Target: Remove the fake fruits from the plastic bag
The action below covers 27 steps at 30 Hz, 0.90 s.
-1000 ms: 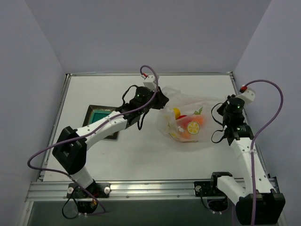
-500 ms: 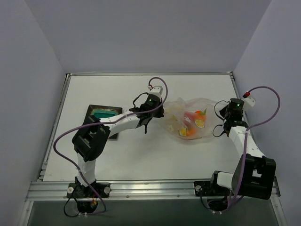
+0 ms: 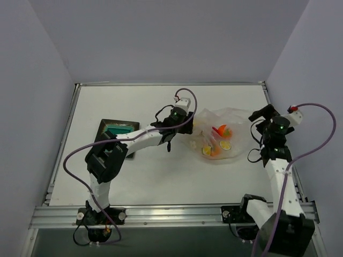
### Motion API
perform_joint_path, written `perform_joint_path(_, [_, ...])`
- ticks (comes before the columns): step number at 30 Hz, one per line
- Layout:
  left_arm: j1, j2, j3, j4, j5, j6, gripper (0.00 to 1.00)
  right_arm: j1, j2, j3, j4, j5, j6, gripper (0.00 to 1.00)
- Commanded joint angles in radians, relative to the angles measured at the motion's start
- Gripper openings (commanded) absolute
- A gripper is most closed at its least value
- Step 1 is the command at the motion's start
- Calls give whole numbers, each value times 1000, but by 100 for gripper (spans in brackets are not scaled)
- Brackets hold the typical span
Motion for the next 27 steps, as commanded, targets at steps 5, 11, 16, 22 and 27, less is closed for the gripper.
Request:
perform_joint_path(5, [-28,-244,-23,-38,-24,4,80,57,-265,97,-207,-43,-51,100])
perform_joint_path(11, [-45,-398,-64,-161,-87,33,82,178,-286,117,-237,-52,-76,46])
perform_joint_path(16, [-143,-543,-89,-276,-211,80,77,326,-207,171,-255,-106,-111,23])
perform_joint_path(22, [-269,-609,-63,-359,-309,66,74,435,-128,157,-229,-24,-114,28])
perform_joint_path(27, [-352,-511,48,-300,-193,35,71,448,-2,163,-162,-26,-97,28])
